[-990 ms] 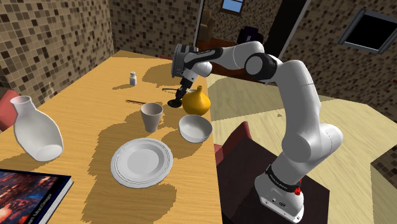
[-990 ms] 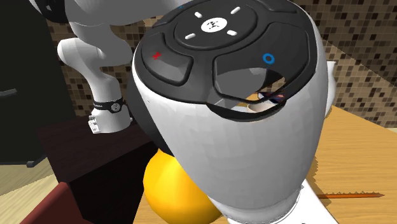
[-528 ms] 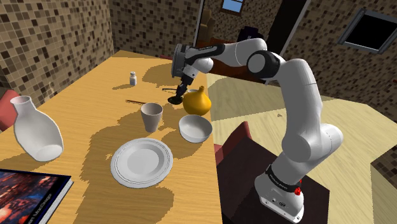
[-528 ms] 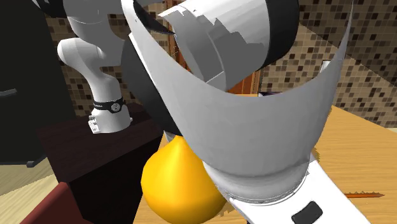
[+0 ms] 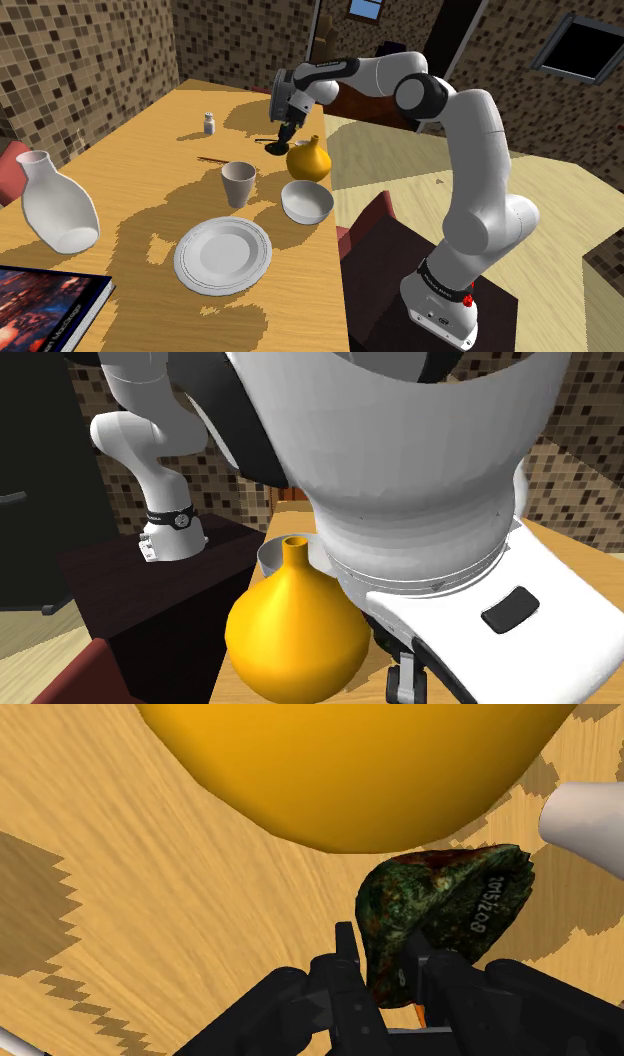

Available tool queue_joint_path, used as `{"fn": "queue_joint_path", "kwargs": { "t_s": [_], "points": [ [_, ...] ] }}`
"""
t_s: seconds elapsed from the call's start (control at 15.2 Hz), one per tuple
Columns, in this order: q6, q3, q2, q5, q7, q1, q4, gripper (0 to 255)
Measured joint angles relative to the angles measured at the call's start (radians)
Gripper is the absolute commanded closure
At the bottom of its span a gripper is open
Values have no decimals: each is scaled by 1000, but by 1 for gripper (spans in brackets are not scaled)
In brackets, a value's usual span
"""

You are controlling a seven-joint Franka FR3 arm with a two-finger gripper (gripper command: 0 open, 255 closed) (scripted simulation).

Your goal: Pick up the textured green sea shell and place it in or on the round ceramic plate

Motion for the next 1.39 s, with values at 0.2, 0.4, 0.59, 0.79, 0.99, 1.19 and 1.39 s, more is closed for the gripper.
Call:
{"fn": "queue_joint_path", "kwargs": {
  "t_s": [0.2,0.4,0.59,0.79,0.99,1.19,1.39],
  "points": [
    [-29,1,-14,-2,12,-1,18,255],
    [4,8,-65,10,11,0,-63,255],
    [71,25,-146,33,22,17,-199,255],
    [148,47,-229,62,30,36,-343,255],
    [212,71,-304,92,45,57,-464,255],
    [260,97,-365,119,71,83,-553,255],
    [311,123,-414,148,95,111,-633,255]
  ]
}}
